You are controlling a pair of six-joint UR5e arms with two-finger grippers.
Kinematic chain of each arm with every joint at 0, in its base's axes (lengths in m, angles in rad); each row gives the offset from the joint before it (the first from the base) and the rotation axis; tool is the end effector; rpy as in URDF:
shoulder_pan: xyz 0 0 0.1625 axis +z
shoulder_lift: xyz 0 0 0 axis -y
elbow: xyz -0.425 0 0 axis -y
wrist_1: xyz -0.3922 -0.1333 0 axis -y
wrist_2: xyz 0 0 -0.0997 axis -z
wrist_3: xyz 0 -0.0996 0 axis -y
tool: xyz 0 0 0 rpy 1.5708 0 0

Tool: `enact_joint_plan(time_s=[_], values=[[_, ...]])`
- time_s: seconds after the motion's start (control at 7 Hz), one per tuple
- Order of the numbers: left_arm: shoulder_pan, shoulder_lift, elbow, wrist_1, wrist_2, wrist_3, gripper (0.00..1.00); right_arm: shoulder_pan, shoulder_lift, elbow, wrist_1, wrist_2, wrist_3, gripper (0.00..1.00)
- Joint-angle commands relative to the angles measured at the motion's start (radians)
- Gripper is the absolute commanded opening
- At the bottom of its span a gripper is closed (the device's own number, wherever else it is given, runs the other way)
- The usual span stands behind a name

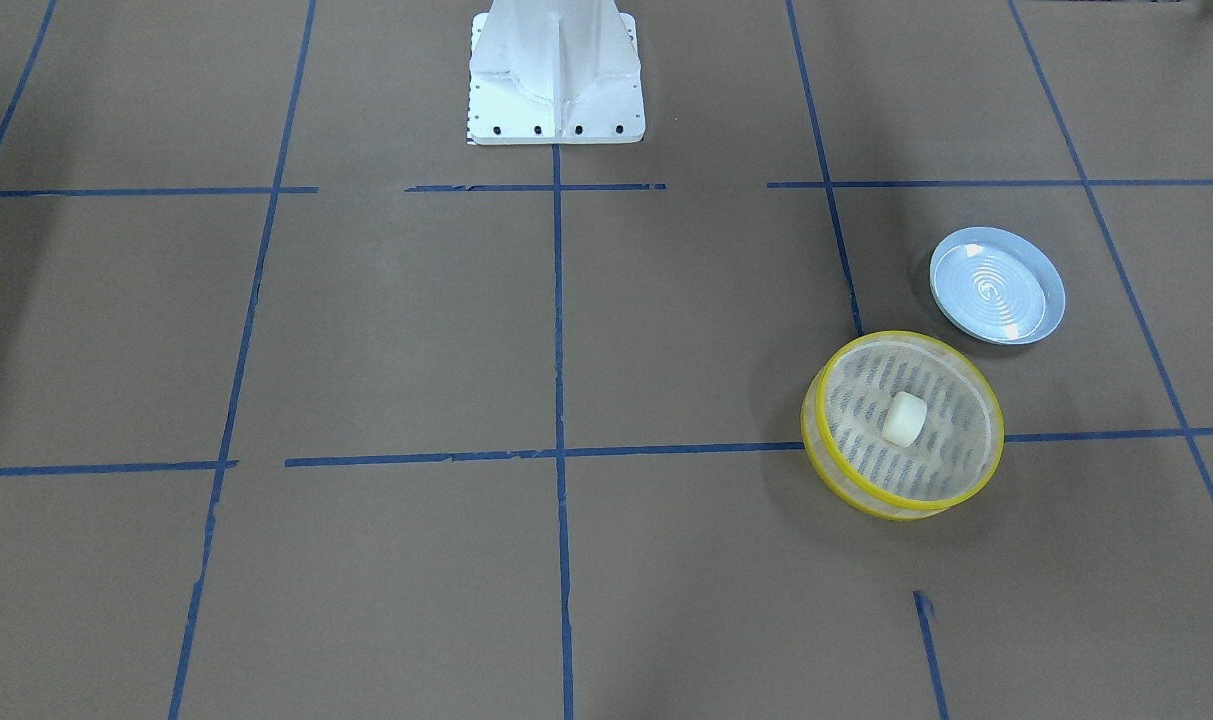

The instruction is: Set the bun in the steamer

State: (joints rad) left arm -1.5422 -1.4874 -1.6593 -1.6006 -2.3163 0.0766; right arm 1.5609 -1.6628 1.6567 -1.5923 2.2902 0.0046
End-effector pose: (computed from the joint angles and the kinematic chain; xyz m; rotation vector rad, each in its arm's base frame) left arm -0.0526 -0.4607 0.6537 0.0512 0.7448 0.1133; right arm 0.0632 -0.4514 0.6657 -0.0316 -0.7191 0.0049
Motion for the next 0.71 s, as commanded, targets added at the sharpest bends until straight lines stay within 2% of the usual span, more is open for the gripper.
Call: enact_joint_plan(time_s=[0.0,0.57], values=[[-0.012,0.001,-0.004,0.001,0.000,0.002,1.00,-0.001,0.000,0.000,0.000,0.000,0.000,1.00],[-0.030,-0.002,-0.004,0.001,0.000,0.002,1.00,-0.001,0.000,0.000,0.000,0.000,0.000,1.00]])
